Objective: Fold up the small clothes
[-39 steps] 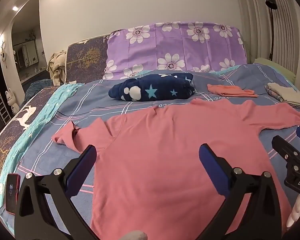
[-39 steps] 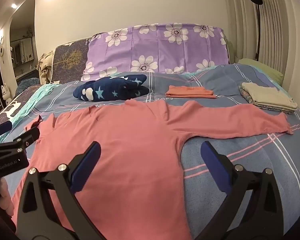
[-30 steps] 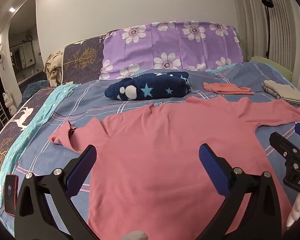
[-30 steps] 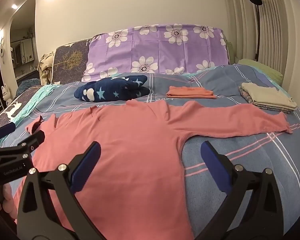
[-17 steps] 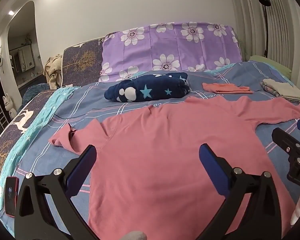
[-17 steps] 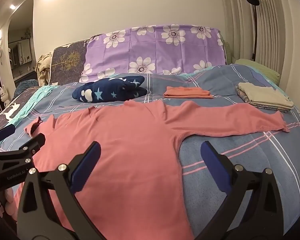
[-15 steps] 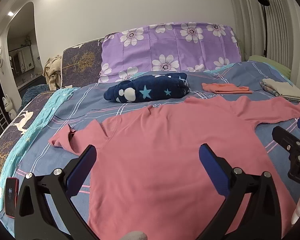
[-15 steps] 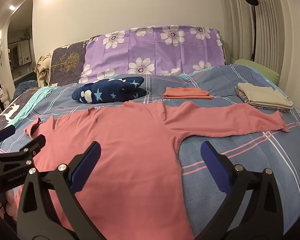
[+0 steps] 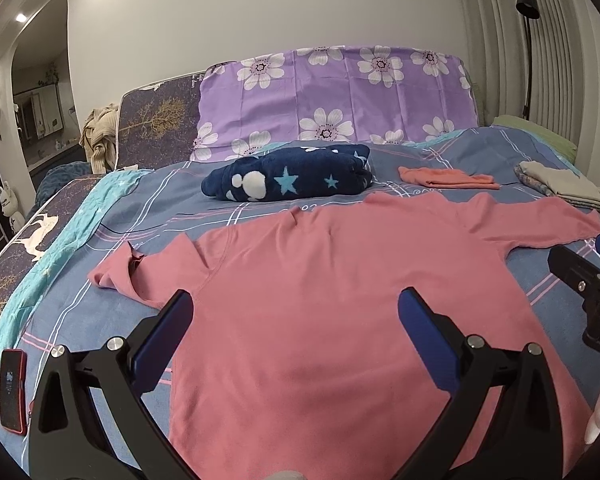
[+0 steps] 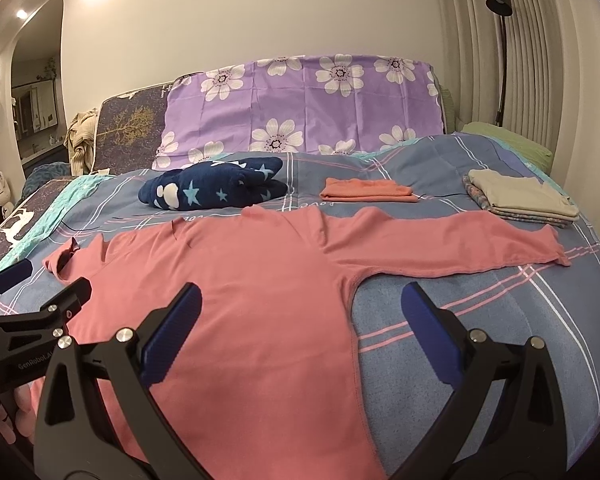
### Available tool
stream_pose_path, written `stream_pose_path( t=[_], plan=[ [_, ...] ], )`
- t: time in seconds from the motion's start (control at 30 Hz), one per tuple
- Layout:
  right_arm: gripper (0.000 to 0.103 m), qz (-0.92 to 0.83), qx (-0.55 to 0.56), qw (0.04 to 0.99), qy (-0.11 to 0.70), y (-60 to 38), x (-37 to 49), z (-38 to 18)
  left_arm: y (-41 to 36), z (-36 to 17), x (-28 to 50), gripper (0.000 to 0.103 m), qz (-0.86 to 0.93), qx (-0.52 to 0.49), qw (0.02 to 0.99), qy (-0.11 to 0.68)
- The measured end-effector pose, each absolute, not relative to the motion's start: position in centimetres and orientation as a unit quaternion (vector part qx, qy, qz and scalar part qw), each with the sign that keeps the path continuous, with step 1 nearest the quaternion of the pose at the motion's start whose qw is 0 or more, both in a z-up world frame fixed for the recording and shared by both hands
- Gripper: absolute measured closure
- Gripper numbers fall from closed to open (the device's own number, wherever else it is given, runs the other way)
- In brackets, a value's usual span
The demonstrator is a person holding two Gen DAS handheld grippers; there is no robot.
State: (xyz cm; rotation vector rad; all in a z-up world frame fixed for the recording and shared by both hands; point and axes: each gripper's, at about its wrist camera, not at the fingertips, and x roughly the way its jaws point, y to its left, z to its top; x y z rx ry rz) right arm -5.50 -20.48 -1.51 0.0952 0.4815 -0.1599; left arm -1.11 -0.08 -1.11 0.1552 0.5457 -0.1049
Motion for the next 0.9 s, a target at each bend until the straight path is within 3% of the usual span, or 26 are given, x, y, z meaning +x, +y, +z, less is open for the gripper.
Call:
stream_pose_path(
  t=[0.9],
  plan=[
    [0.002, -0.059, 0.014, 0.959, 0.278, -17.4, -4.2, -2.2, 2.6, -1.5, -0.7, 0.001, -0.026, 0.059, 0.958, 0.279]
  ],
)
